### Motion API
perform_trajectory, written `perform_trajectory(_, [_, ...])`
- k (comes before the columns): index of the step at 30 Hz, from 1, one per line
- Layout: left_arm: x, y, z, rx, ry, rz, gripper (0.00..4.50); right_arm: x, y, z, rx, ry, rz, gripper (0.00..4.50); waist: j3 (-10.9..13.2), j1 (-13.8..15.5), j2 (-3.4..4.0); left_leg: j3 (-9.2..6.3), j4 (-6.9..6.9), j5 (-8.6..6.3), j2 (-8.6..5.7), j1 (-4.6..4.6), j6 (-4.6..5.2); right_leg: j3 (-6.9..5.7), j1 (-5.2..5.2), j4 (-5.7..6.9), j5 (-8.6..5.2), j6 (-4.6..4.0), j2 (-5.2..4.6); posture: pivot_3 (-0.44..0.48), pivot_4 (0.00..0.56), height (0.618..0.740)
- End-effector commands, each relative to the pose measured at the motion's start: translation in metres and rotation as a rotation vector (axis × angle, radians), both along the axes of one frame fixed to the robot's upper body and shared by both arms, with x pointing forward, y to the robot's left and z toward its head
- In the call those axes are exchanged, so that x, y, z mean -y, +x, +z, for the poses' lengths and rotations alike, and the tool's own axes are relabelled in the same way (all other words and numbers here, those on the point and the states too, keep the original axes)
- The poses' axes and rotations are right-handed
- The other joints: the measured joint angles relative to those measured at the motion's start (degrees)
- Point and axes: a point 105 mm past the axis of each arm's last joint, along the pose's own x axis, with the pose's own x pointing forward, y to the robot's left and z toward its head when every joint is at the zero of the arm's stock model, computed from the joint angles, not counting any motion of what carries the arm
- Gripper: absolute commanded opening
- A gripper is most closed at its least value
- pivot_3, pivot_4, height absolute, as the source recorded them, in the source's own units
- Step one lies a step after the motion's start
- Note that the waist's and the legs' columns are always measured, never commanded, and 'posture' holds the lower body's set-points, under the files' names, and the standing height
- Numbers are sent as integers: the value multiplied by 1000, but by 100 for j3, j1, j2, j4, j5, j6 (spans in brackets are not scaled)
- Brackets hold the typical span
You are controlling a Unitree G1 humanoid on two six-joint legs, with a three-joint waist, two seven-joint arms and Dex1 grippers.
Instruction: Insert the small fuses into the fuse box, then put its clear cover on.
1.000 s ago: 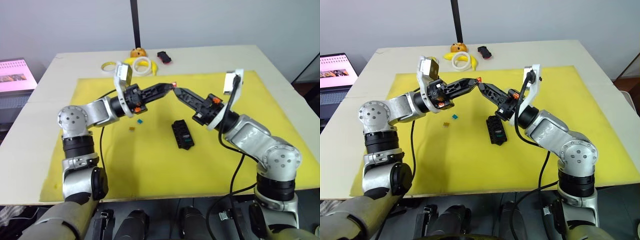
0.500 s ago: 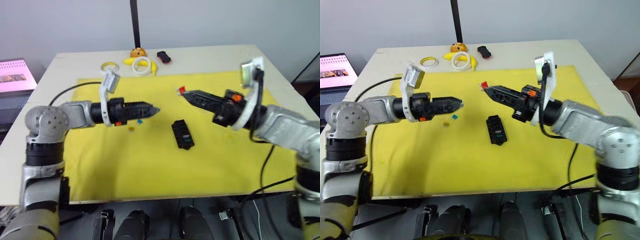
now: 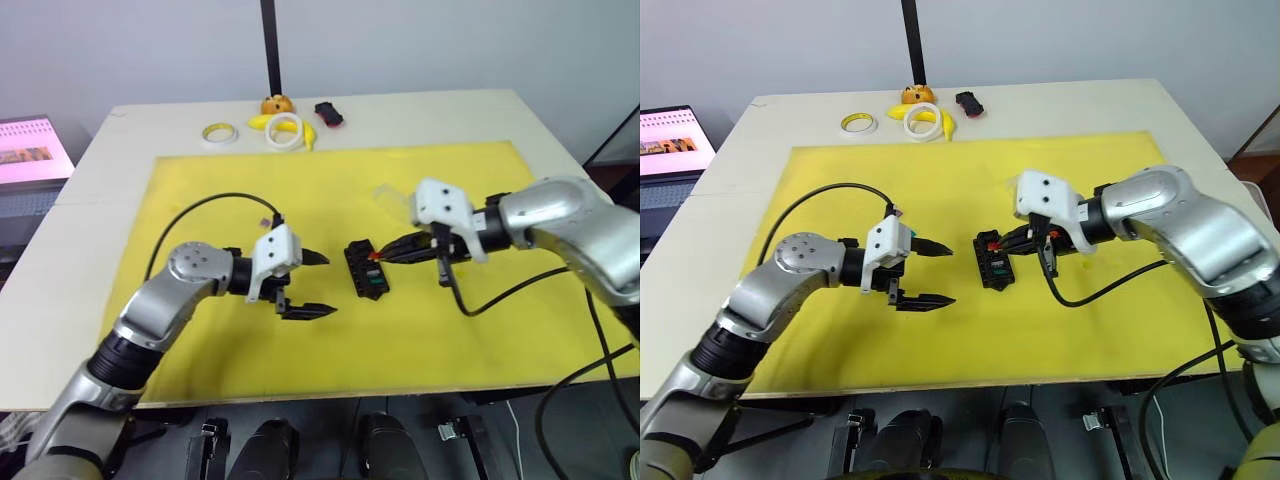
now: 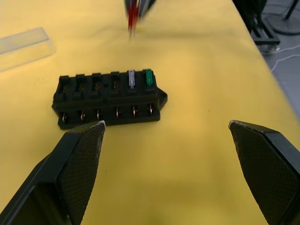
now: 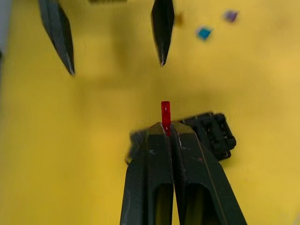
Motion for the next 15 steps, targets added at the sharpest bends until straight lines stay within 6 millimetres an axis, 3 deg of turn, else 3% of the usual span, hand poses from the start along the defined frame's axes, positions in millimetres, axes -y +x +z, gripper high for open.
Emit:
perform_trajectory(1, [1, 2, 5, 50, 0, -2, 4448, 2, 11, 7, 105, -71, 64, 0, 0, 0, 0, 0, 0, 0, 0, 0, 0, 0, 0, 0, 0, 0, 0, 0, 150, 740])
perform_trajectory(15, [8, 15, -2, 76, 24, 20, 4448, 0, 23, 3, 122, -125, 119, 0, 0, 5, 0, -6, 6, 0, -1, -4, -1, -2, 0, 0, 0, 0, 0, 0, 150, 740])
